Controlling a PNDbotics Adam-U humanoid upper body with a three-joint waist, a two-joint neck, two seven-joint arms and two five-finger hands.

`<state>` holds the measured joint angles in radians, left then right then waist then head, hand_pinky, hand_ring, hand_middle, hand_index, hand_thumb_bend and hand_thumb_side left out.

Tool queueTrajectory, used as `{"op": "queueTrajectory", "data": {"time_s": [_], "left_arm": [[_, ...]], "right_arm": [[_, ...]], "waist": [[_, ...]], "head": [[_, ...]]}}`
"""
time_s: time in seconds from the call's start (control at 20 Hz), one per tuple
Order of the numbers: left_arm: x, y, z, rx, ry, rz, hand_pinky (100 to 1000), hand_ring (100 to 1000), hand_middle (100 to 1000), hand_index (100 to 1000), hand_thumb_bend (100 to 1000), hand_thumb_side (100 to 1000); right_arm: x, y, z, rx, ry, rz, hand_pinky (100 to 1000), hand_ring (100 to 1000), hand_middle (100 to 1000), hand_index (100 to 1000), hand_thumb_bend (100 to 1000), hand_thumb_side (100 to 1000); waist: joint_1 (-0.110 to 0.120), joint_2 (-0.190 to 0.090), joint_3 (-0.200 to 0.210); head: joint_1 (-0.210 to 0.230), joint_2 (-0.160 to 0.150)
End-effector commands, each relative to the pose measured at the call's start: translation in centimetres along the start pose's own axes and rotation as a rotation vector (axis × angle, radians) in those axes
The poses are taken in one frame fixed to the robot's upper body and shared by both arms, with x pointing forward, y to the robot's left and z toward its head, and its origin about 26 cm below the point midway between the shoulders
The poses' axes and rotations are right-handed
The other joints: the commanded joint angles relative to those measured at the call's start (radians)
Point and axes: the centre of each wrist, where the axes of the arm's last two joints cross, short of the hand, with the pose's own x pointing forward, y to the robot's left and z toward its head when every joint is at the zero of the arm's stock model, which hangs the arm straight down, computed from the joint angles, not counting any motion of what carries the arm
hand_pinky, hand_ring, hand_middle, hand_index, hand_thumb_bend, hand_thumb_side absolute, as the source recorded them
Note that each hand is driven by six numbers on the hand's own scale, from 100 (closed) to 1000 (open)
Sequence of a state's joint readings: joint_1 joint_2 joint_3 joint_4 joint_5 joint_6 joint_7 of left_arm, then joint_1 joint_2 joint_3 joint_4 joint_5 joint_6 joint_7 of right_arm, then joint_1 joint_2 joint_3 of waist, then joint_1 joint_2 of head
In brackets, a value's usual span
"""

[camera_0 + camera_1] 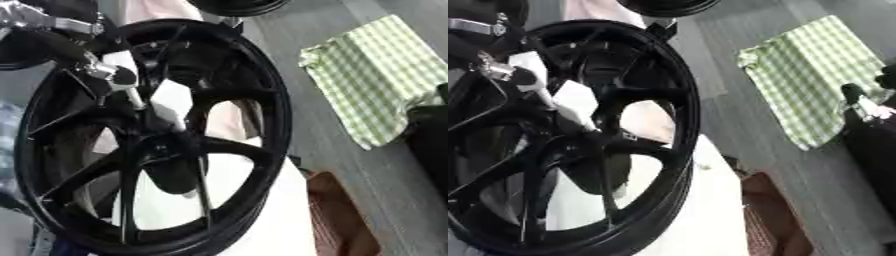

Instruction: Pull the pin out of the wheel hub.

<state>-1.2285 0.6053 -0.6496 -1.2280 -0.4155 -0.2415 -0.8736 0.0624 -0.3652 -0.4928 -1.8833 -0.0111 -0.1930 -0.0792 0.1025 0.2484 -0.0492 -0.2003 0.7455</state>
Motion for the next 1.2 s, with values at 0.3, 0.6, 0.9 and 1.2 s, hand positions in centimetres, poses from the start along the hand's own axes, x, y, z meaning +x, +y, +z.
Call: {"op": "queueTrajectory", "data": {"time_s": [0.3, 0.6, 0.9, 1.2], "left_arm": [[-0.19, 0.97, 0.94, -0.012, 0.001, -0.046, 827, 754, 607, 825, 453, 884], [-0.31, 0.81, 0.78, -0.017, 0.003, -0.044, 811, 739, 591, 816, 411, 793], [-0.39, 0.82, 0.7, -0.009, 0.011, -0.005, 783, 701, 550, 779, 267, 703], [-0.23, 0.99, 0.73, 0.005, 0.022, 0.049, 753, 662, 513, 734, 180, 622]], "right_arm": [[0.44, -0.5, -0.46, 0.001, -0.024, 0.014, 678, 611, 579, 776, 662, 251], [0.42, -0.49, -0.49, 0.003, -0.024, 0.012, 679, 611, 580, 776, 662, 253], [0.36, -0.47, -0.46, 0.004, -0.023, 0.011, 679, 611, 580, 776, 662, 253], [0.31, -0.47, -0.43, 0.004, -0.021, 0.011, 680, 611, 580, 776, 663, 253]], "waist": [[-0.009, -0.013, 0.0], [-0.01, -0.013, 0.0], [-0.011, -0.013, 0.0], [-0.011, -0.012, -0.001]], "head": [[0.004, 0.0], [0.006, 0.0], [0.007, 0.001], [0.007, 0.001]]}}
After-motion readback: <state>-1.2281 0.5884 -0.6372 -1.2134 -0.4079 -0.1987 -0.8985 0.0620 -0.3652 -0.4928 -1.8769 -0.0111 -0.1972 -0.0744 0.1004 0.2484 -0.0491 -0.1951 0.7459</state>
